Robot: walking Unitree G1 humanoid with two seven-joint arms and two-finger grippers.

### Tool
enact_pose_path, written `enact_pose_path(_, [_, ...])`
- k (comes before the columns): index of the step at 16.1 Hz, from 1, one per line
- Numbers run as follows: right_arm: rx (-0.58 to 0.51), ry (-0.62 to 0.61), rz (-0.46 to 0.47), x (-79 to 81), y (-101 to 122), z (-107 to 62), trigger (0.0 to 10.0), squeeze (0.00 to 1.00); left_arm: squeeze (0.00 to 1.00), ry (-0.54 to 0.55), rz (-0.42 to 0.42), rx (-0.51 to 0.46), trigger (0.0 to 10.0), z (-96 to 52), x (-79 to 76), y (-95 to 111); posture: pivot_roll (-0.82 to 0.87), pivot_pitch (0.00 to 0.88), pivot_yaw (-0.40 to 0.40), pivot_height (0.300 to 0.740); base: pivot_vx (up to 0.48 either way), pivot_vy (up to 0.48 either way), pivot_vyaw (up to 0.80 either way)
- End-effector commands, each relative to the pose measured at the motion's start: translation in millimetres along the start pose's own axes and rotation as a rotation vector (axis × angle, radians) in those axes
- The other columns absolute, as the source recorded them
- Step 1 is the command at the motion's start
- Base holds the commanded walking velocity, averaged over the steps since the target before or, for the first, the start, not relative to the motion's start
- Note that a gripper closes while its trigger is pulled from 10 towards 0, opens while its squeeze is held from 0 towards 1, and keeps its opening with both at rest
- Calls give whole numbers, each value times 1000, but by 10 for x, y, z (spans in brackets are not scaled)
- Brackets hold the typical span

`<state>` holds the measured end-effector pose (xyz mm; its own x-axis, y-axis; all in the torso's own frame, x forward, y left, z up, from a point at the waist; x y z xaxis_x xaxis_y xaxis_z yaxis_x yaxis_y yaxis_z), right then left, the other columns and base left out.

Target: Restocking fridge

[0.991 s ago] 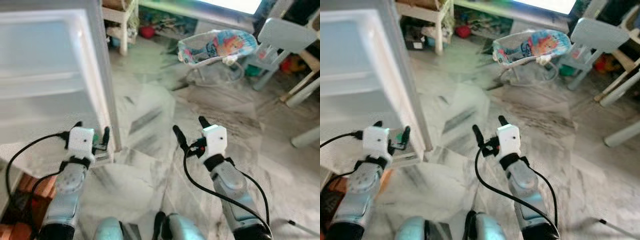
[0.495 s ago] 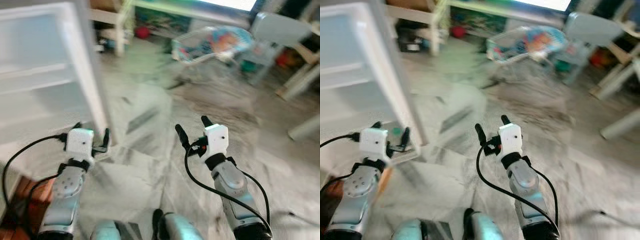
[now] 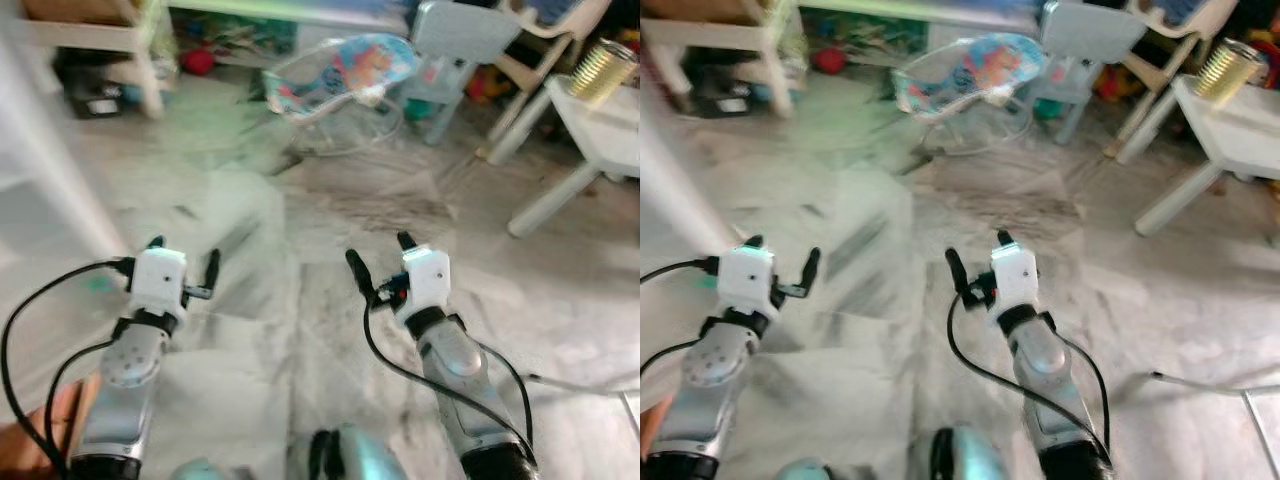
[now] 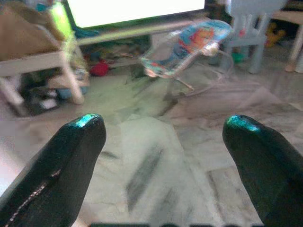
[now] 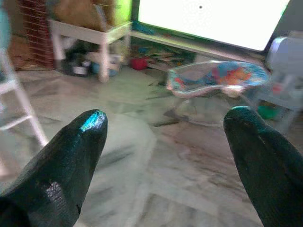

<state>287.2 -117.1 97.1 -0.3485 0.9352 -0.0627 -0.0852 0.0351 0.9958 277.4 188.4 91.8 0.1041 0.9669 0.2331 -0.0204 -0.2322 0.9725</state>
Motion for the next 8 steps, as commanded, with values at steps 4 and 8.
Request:
enact_pose_path(4, [21, -30, -4, -65, -54, -40, 10000, 0, 0, -41, -15, -2, 10000, 17, -125, 11, 91, 143, -106, 740, 266, -200, -800])
enact_pose_path(8, [21, -33, -6, -71, -51, -25, 10000, 0, 0, -33, -10, 3, 10000, 18, -86, 0, 89, 151, -111, 740, 0, 0, -800])
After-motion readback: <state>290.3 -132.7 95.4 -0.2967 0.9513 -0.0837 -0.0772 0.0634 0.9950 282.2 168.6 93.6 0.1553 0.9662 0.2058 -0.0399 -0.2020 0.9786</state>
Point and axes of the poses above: a point about 5 cm out from each wrist's last joint towards the gripper, its own z axis pointing out of the wrist towards the gripper, its own y axis along the axis of the wrist's last joint, x = y × z, the point moved 1 cm from there along z, pointing out of the wrist towards the gripper, and after that the axes turned 1 degree about z, right-handed, at the moved point
